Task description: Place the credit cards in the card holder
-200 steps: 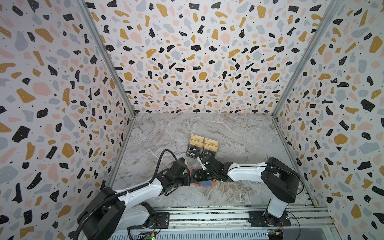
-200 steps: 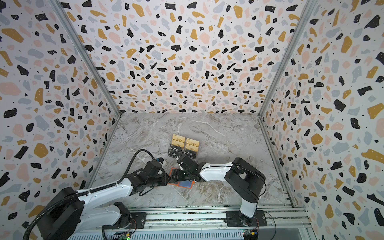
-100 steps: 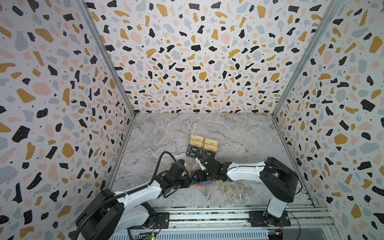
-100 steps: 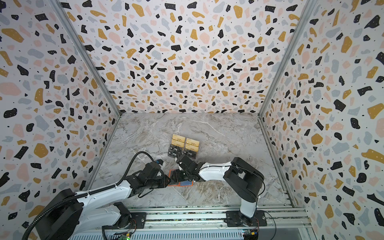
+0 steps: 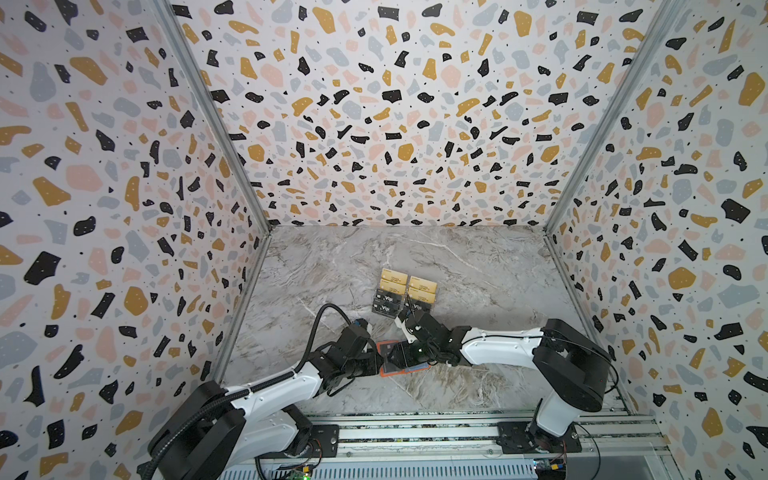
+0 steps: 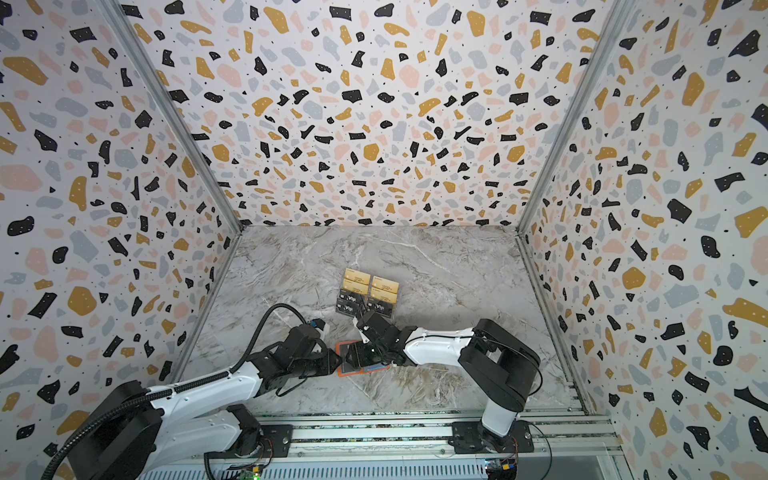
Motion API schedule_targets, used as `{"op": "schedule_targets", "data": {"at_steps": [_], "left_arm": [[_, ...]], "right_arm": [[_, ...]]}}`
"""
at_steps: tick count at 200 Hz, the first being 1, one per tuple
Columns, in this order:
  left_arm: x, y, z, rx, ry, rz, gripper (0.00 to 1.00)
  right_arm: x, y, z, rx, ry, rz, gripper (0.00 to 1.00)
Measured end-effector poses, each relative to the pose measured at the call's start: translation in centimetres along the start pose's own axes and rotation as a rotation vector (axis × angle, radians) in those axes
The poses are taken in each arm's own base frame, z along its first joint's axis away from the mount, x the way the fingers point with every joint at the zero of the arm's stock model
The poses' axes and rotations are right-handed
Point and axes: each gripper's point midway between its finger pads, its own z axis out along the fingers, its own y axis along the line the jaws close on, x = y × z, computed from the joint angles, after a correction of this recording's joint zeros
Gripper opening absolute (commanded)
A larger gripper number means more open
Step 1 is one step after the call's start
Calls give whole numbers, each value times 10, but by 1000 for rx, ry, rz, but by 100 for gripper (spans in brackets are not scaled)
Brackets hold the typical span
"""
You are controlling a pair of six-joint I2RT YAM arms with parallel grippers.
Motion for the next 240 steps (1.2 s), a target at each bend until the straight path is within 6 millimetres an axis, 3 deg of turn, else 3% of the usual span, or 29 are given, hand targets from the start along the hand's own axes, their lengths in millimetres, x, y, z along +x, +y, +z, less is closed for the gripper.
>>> {"op": "schedule_targets", "data": {"at_steps": [37, 69, 89, 240], "left_arm": [[-1, 3, 0, -16, -6, -22, 28], [-1, 5, 2, -30, 0, -29, 27], [0, 6, 5, -40, 11, -33, 27], [-11, -8, 23, -29, 52, 16, 27]], "right_arm": [[-10, -6, -6, 0, -18, -10, 53], [-15, -14, -9, -6, -19, -31, 38], [-15, -15, -10, -24, -10, -40, 33], [9, -8, 10, -127, 70, -7, 31]]}}
